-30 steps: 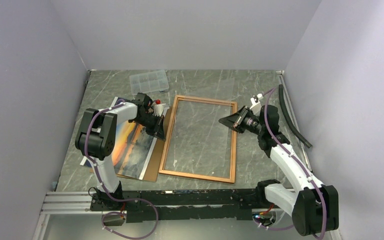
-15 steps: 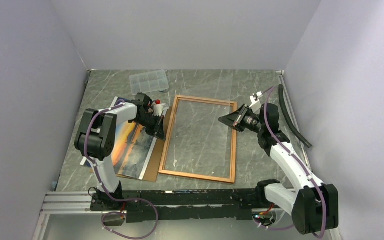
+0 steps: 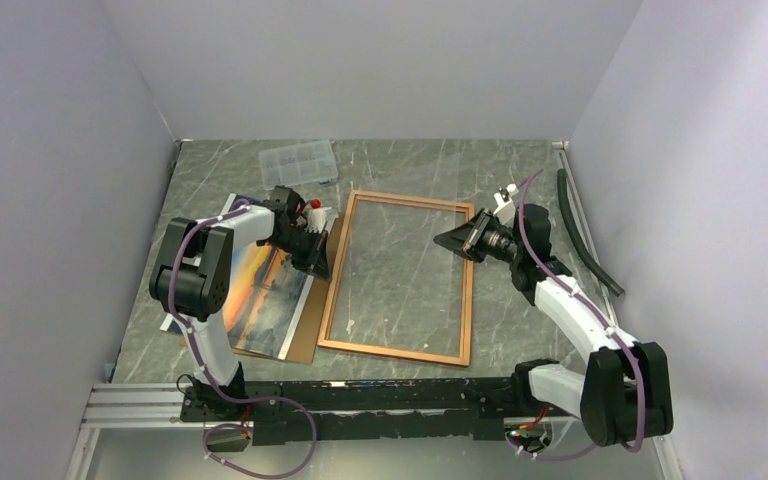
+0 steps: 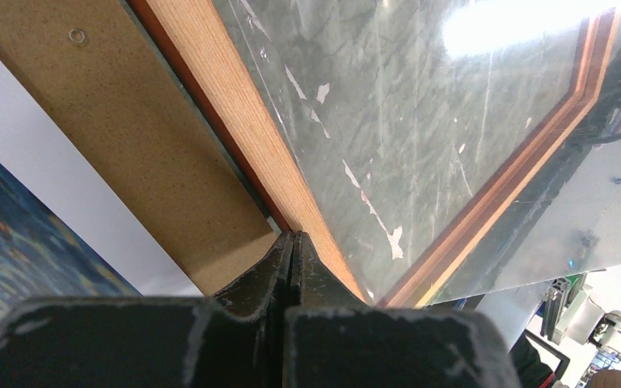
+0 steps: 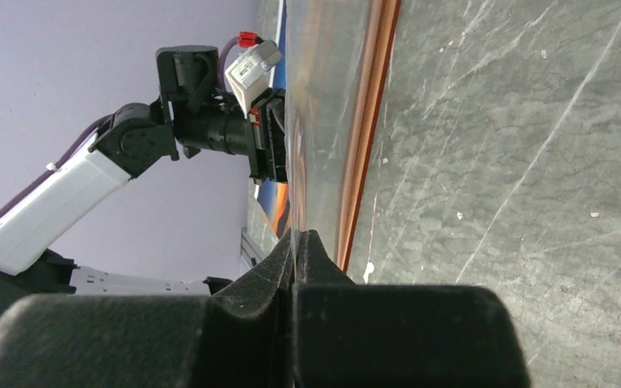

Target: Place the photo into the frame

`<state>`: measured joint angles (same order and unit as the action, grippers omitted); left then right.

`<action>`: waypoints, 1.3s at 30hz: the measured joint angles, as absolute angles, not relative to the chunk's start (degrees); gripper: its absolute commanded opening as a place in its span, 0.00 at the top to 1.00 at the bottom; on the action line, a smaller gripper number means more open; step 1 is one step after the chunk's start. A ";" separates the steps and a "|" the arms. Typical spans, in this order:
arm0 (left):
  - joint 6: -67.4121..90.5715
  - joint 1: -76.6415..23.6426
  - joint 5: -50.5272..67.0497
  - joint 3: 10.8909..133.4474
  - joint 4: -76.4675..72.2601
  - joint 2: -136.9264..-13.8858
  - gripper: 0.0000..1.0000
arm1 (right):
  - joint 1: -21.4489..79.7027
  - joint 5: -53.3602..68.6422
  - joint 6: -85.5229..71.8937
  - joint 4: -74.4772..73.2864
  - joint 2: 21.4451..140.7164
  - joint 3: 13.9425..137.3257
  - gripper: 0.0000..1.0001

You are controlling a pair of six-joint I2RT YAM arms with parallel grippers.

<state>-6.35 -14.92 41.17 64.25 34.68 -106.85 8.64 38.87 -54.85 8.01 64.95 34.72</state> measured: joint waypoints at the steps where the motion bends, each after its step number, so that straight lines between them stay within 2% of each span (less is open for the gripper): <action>1: -6.35 -14.90 41.15 64.25 34.68 -106.85 0.97 | 8.64 39.03 -54.87 8.49 64.97 34.52 1.00; 39: -6.63 -14.92 41.08 64.38 34.94 -106.85 0.97 | 7.79 37.87 -55.79 15.11 69.01 31.44 1.00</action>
